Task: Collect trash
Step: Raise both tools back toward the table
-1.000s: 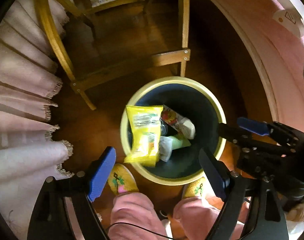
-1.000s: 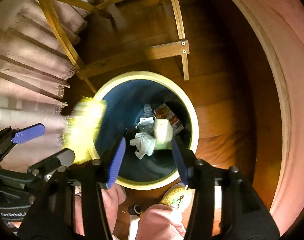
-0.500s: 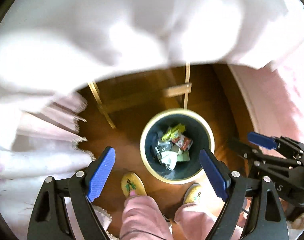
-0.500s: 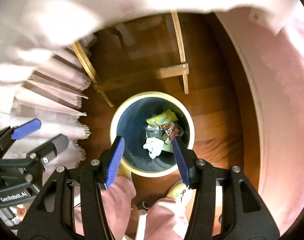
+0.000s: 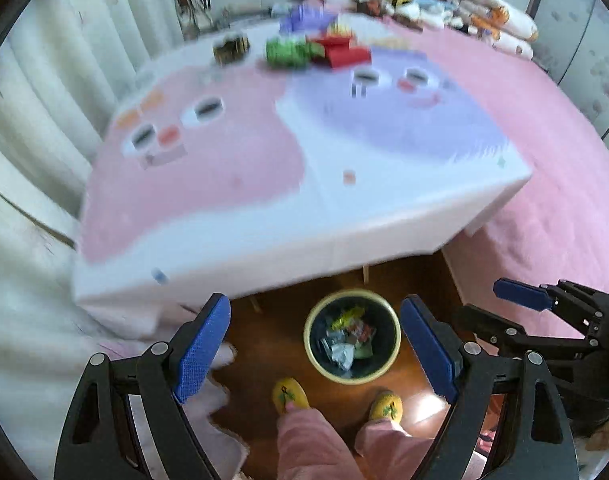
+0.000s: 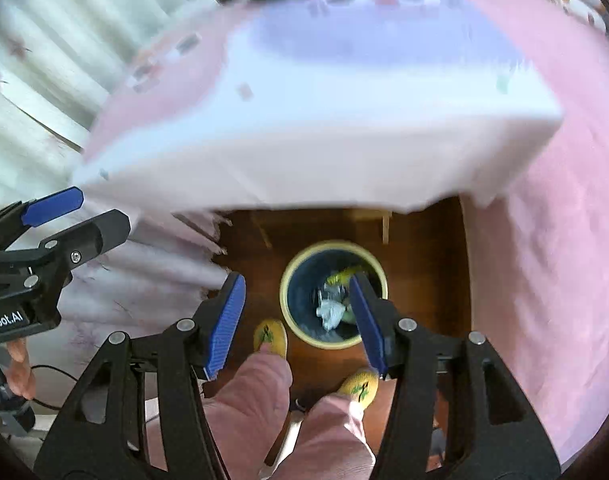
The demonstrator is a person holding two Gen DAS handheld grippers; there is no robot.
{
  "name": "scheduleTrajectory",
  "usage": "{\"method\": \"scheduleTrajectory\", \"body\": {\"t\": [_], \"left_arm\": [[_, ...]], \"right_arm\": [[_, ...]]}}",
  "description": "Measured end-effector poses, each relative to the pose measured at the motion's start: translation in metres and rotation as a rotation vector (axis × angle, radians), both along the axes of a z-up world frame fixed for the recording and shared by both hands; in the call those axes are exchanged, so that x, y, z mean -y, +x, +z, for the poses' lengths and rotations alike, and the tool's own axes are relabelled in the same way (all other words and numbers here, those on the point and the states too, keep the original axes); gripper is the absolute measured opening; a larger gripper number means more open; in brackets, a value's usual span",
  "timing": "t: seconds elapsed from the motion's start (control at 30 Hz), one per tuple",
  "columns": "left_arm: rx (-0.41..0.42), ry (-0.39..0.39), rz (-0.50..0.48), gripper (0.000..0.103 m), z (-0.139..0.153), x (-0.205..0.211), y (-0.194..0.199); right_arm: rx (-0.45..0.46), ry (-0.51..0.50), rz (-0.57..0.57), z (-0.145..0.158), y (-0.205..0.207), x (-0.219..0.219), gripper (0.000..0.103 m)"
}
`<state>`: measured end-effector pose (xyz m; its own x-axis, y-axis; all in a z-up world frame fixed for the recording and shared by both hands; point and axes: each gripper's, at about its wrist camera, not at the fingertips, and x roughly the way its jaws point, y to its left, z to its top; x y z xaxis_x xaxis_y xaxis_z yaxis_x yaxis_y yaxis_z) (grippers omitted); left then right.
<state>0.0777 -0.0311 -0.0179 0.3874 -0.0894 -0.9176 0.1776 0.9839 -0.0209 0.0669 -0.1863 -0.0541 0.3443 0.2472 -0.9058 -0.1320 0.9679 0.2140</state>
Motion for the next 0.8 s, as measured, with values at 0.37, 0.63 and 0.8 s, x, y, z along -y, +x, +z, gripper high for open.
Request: {"method": "scheduleTrajectory", "body": {"t": [0.37,0.63,0.8], "left_arm": [[0.195,0.056,0.046,0.088,0.132,-0.001,0.028],[0.261,0.097,0.106,0.088,0.173,0.002,0.045],[0.273,0.11,0.14,0.088,0.179,-0.01,0.065]], "right_arm": [[0.226,0.032,0.083,0.128,0.032,-0.012,0.051],[0.329,0.024,0.143,0.184,0.078,-0.009,0.051],[0.353,0.018,0.157,0.196,0.115,-0.012,0.051]]}}
